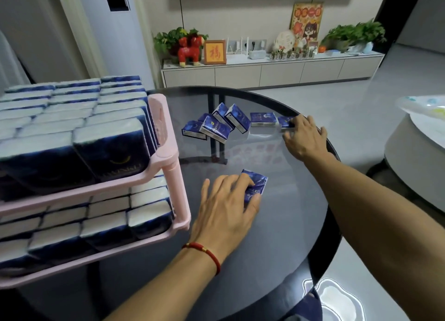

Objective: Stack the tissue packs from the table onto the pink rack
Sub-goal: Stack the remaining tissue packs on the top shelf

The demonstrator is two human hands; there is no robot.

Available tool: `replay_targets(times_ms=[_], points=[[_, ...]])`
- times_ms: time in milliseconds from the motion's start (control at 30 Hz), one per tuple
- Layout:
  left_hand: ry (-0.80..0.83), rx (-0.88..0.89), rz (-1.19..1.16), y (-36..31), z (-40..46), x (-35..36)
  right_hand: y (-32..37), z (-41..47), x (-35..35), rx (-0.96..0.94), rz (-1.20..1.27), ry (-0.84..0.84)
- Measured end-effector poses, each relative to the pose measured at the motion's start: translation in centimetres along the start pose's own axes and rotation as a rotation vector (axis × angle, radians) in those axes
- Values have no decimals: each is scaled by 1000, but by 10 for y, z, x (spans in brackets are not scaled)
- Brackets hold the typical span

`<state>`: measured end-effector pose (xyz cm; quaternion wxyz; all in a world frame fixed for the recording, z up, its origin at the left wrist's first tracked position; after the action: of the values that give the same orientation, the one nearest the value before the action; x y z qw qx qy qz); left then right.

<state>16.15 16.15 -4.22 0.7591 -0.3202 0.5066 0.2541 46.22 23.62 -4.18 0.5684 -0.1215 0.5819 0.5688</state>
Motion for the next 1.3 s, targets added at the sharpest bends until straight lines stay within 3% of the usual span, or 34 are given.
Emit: replay_targets(times_ms=[167, 267, 367, 433, 500, 600, 700, 900, 1033, 1167, 1300], points=[[-84, -20, -11, -2, -6, -9, 11, -43, -24, -47, -35, -35], [19, -134, -159, -5, -4, -20, 19, -87, -51, -37, 33, 63], [186, -302, -400, -8, -4, -31, 29, -138, -75, 101, 295, 221], [262, -388, -513, -10, -13, -37, 40, -171, -85, 236, 637, 267], [251, -439, -714, -13, -29, -44, 57, -199, -92, 328, 934, 320], [186, -495, -942, -15, -52, -55, 84, -226, -100, 329, 1109, 403], [176, -557, -1091, -14, -69, -63, 112, -247, -99, 245, 1134, 388], [255, -597, -1417, -10, -91, -71, 152, -280, -75, 40, 786, 158], [120, -585, -1379, 0, -101, -70, 179, -294, -62, 13, 843, 221], [29, -484, -1104, 25, -112, -81, 184, -293, -61, -303, 592, 261], [51, -388, -916, 44, -130, -84, 191, -293, -64, -377, 692, 447]])
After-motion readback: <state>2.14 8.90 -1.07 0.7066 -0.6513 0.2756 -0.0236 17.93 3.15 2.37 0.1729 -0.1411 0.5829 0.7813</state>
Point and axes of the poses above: each hand's wrist, its own z-axis towards the middle knuckle, its own x-axis out of the palm, y = z × x, the point moved 3 cm from there along z, towards the middle knuckle, and after that the axes turned 13 degrees about z, right-handed, at the moved point
